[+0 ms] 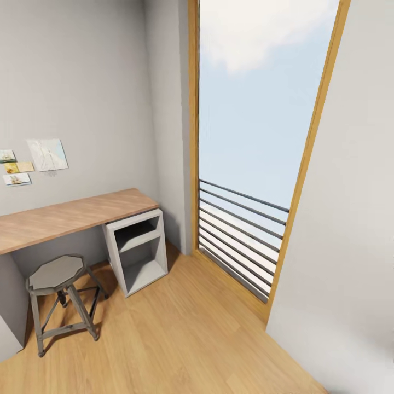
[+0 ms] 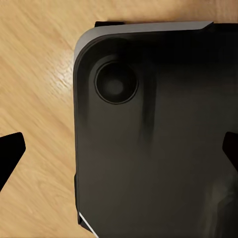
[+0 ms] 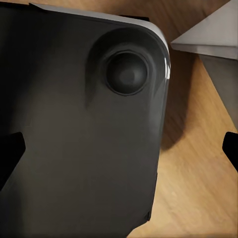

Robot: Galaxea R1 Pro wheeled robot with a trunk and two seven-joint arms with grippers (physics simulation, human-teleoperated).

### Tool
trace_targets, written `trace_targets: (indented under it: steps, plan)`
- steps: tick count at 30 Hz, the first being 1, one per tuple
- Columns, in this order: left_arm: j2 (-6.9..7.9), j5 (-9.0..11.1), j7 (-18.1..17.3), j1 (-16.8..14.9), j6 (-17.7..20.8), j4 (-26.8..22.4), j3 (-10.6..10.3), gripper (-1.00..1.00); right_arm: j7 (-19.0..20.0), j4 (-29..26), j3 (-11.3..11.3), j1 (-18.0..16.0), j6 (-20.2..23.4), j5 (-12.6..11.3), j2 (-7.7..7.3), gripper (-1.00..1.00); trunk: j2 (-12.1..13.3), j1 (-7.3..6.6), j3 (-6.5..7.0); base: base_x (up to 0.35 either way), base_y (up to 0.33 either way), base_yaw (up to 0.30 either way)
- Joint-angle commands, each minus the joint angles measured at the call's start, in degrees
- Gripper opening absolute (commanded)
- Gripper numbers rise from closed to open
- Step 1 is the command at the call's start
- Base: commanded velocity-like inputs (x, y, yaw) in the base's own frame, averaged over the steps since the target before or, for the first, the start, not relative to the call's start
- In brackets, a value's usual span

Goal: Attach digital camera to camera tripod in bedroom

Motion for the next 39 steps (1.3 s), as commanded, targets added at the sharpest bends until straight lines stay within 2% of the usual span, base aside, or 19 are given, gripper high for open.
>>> trace_targets:
  steps: [1, 31, 33, 39]
  plan:
    - [-0.04, 0.07, 0.05, 0.03, -0.08, -0.09, 0.05, 1.00, -0.05, 0.01, -0.04, -0.01, -0.14, 0.46, 0.01, 1.00, -0.02, 0.00, -0.04, -0.008, 0.000, -0.003]
    - [0.03, -0.12, -0.10, 0.03, -0.38, -0.11, 0.11, 1.00, -0.06, 0.01, 0.32, -0.01, -0.19, 0.99, 0.10, 1.00, -0.02, 0.00, -0.04, -0.015, 0.000, 0.000]
    - [-0.01, 0.20, -0.03, 0.03, -0.56, -0.30, 0.56, 1.00, -0.16, 0.01, 0.33, -0.01, -0.14, 1.00, 0.19, 1.00, -0.02, 0.00, -0.04, 0.000, 0.000, 0.000]
    - [-0.07, 1.17, 0.56, 0.03, -0.38, -3.87, 1.33, 1.00, -0.17, -0.20, 0.22, -0.01, 0.39, 1.15, 0.01, 1.00, -0.02, 0.00, -0.04, 0.000, 0.000, 0.000]
